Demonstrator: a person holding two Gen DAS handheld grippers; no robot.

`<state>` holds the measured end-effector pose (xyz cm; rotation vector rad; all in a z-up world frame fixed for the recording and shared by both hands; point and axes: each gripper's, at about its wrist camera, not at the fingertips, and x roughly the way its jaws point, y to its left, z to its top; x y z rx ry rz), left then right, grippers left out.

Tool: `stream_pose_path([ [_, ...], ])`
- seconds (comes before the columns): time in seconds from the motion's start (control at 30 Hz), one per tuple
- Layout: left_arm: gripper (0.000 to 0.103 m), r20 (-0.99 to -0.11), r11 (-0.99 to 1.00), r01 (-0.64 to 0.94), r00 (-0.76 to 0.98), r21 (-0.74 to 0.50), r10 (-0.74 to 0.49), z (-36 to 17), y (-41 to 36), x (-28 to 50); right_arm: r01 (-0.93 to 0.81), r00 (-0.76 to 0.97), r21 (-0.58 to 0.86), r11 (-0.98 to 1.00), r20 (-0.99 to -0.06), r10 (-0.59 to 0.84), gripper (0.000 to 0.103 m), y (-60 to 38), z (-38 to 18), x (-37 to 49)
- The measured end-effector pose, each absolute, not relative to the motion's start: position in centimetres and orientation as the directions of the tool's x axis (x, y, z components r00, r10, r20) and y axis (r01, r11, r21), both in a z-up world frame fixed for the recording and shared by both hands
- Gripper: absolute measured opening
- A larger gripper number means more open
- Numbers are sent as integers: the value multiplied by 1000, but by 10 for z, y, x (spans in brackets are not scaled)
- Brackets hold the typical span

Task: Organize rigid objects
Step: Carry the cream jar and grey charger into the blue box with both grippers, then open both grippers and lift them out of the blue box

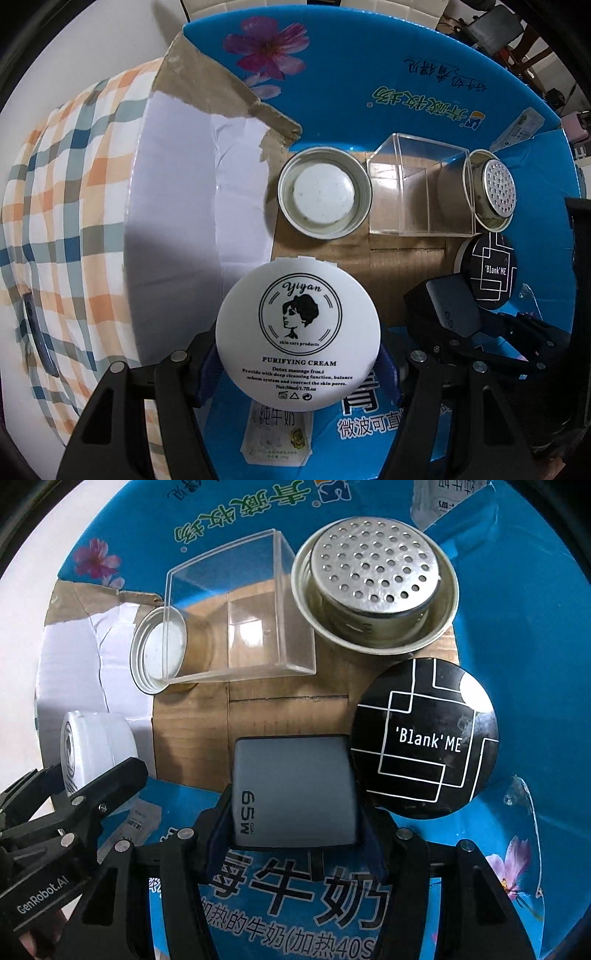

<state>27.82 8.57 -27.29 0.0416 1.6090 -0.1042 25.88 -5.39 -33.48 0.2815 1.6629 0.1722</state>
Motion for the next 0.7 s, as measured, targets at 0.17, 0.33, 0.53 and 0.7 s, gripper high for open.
stream_pose_path([
  [0.17, 82, -996, 994, 86, -67, -68, -63, -277, 90, 271, 44, -117, 248, 968, -961, 252, 63, -53, -332, 264],
  [0.33, 100, -993, 994, 70, -92, -84, -77, -280, 80, 263, -1, -113, 247, 969, -963, 245, 82, -46, -321, 258],
  [0.53, 100, -999, 997, 65, -6, -41, -40, -252, 77, 243, -34, -63, 185, 982, -981, 183, 89, -55, -298, 238],
  [0.7, 100, -995, 998, 53, 95, -29, -34, -213, 72, 217, -37, 1, 124, 992, -992, 124, 90, -65, -268, 226],
])
